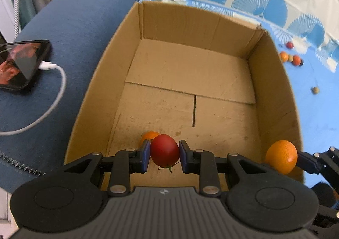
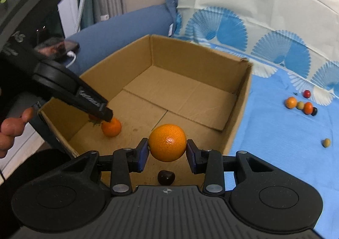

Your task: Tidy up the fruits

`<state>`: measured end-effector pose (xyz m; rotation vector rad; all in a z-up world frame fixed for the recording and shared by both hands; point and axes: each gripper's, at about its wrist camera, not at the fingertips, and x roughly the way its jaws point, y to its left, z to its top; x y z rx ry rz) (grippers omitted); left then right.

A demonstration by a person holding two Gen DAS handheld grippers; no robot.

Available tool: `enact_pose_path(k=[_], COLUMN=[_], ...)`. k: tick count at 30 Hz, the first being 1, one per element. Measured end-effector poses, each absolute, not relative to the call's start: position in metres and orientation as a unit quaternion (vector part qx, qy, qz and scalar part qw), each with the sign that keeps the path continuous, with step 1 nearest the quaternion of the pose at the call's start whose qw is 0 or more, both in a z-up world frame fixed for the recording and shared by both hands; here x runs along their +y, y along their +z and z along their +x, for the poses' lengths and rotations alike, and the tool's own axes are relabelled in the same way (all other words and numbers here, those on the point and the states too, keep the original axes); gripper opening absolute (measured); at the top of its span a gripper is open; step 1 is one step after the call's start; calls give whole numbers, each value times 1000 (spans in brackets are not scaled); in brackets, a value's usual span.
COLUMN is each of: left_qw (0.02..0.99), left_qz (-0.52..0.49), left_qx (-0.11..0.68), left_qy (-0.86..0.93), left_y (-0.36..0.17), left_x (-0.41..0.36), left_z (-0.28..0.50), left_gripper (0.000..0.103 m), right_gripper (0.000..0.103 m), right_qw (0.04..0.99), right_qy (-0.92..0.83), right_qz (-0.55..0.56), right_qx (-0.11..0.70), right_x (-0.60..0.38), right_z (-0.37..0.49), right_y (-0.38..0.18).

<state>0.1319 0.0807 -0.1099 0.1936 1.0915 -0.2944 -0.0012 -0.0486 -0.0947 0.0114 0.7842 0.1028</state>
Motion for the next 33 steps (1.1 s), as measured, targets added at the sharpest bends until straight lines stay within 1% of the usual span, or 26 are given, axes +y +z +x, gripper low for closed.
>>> enact_pose_path(k=[7, 11, 12, 13, 14, 15, 16, 17, 19, 21, 29, 33], left_qw=[830, 834, 836, 837, 839, 844, 850, 855, 856, 856, 866, 868], left_qz=[122, 135, 136, 137, 136, 134, 130, 127, 124, 121, 121, 101], left_qx=[524, 513, 508, 505, 502, 495, 484, 476, 470, 470, 464, 468], left_qy=[-144, -151, -157, -160, -161, -159, -159, -162, -176, -179, -142, -133], left_y=[-132, -136, -136, -135, -134, -131, -126, -121, -111, -103, -75, -61], left_x=[74, 73, 73, 72, 72, 73, 74, 75, 75, 78, 104, 121], left_z=[137, 138, 137, 138, 137, 136, 133, 131, 125, 118, 61, 34], left_gripper=[32, 34, 43, 66, 79, 98, 103, 103, 103, 103, 103, 103], right_gripper=[40, 40, 41, 45, 60, 77, 83, 88, 91, 96, 100, 100], right_qw=[913, 910, 910, 911, 914, 916, 919, 922, 924, 924, 917, 926], right_qy=[67, 71, 71, 69, 66, 61, 56, 53, 54, 50, 20, -1], right_qz=[-9, -16, -16, -18, -21, -24, -26, -29, -37, -39, 24, 48], right_qx=[402, 408, 409, 405, 401, 395, 389, 382, 377, 377, 397, 375], right_x=[-41, -37, -37, -38, -38, -39, -39, -40, -41, -42, -41, -35], right_z=[11, 13, 13, 13, 13, 13, 11, 9, 3, -5, -64, -97], right_y=[-111, -116, -116, -114, -112, -108, -105, -101, -93, -85, -57, -40])
